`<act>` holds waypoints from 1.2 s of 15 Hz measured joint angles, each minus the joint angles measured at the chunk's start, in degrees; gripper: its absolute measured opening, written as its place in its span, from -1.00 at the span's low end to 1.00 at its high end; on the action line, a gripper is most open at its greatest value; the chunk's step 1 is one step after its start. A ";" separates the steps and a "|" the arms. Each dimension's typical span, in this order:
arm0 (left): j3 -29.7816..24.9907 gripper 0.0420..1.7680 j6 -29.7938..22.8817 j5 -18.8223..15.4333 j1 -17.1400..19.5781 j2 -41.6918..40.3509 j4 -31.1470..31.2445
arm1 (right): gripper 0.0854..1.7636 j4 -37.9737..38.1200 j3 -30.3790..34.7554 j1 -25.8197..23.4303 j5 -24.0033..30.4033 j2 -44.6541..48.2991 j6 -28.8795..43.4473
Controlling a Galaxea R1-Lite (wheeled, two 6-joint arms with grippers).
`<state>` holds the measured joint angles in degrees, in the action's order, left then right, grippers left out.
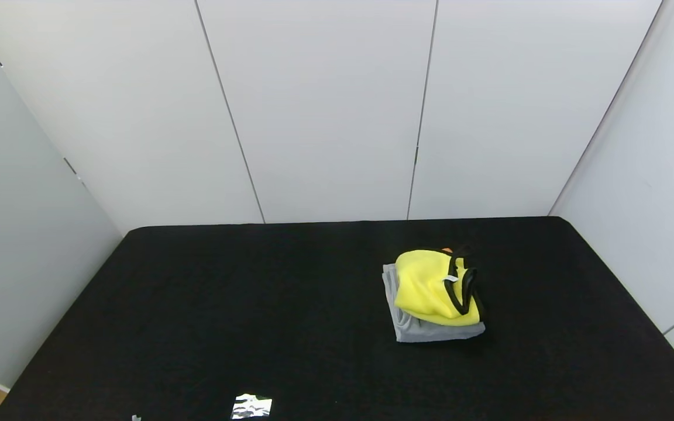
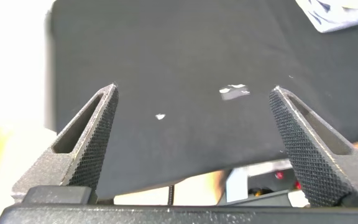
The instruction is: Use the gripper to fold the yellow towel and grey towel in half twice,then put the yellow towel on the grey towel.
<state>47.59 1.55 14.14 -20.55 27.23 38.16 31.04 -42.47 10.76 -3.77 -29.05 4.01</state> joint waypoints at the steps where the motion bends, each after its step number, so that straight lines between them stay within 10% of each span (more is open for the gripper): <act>1: 1.50 0.94 0.06 -0.32 1.99 -1.11 1.78 | 0.94 1.17 -0.09 -1.60 -0.48 2.40 0.06; 18: 8.06 0.94 -0.13 -4.97 19.46 -13.76 10.36 | 0.94 3.83 10.34 -10.58 3.61 27.49 -0.16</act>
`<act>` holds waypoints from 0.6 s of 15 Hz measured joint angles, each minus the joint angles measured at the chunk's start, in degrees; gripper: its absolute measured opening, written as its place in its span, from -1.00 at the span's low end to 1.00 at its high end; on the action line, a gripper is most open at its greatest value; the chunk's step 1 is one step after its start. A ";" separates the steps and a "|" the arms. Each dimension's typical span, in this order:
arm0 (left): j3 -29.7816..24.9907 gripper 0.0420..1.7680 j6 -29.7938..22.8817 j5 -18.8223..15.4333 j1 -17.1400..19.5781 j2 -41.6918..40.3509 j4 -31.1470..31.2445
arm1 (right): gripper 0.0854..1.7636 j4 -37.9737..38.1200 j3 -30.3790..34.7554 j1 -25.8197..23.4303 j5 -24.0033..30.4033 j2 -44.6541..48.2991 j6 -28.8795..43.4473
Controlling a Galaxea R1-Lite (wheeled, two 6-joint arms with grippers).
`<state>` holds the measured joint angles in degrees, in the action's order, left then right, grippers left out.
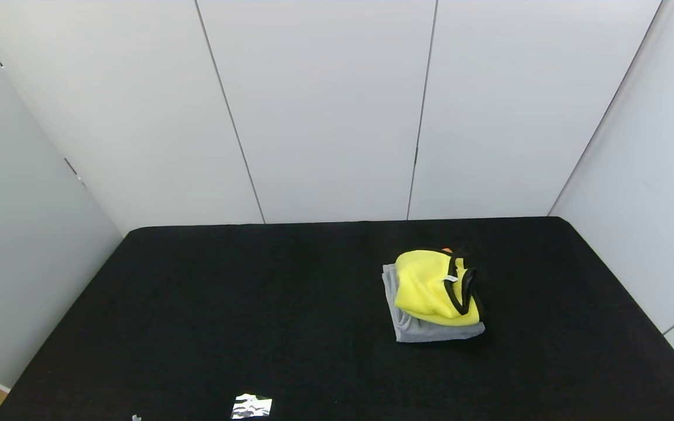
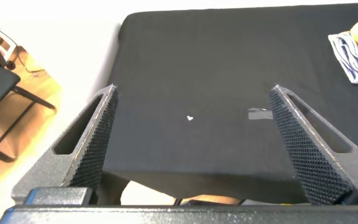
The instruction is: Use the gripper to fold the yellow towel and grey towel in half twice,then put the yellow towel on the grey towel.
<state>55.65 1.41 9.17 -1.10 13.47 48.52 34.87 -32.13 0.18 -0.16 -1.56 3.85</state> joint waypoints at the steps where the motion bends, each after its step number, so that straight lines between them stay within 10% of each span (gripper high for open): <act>1: -1.30 0.94 0.11 -1.07 0.33 -1.40 -0.62 | 0.94 -0.09 0.39 -0.02 -0.33 0.63 -0.05; 5: -8.52 0.94 0.35 -7.97 0.99 -7.44 -10.20 | 0.94 -2.27 1.38 -0.02 -1.06 1.46 -0.18; 9: -21.89 0.94 -0.63 -7.58 1.07 -12.09 -22.38 | 0.94 -16.29 7.03 -0.02 -1.28 1.56 -0.22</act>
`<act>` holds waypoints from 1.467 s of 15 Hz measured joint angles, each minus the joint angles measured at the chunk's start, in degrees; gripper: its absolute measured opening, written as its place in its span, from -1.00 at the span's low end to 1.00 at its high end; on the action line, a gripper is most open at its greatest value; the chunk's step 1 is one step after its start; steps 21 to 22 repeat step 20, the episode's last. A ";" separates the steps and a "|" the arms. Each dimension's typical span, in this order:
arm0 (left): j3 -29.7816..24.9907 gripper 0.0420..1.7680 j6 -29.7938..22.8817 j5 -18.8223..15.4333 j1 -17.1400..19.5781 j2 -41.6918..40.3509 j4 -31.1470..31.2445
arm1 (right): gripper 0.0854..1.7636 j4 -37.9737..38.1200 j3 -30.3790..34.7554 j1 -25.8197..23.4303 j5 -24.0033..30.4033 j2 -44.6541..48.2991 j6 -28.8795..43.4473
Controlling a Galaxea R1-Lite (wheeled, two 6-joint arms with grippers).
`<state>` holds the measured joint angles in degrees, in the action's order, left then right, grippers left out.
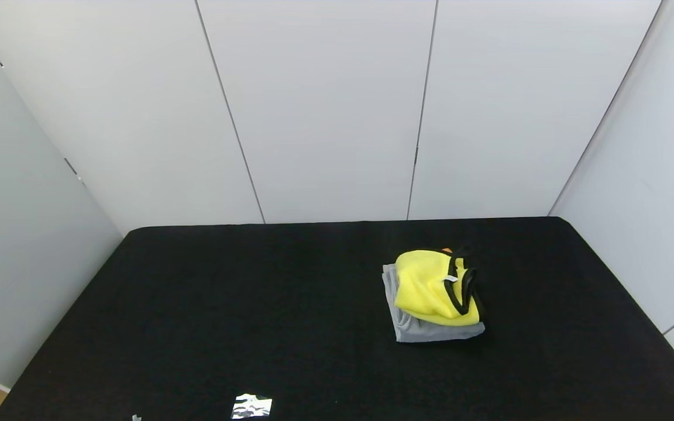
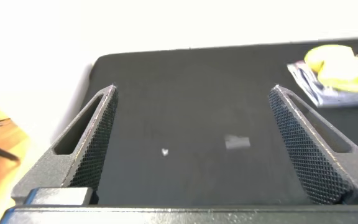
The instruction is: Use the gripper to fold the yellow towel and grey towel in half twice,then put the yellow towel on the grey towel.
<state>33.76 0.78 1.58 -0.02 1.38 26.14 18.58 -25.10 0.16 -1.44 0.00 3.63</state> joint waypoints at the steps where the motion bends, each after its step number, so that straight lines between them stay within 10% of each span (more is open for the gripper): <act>1: -4.21 0.94 -0.38 0.73 0.02 -0.54 -4.85 | 0.94 -3.78 2.54 -0.02 -0.34 0.00 -0.24; 6: -24.37 0.94 -0.27 -0.69 0.02 -1.35 -28.03 | 0.94 -14.56 14.24 -0.09 -1.13 0.00 -3.84; 22: -33.76 0.94 0.09 -2.10 0.02 -1.43 -26.40 | 0.94 -17.69 24.92 0.09 1.65 0.02 -4.67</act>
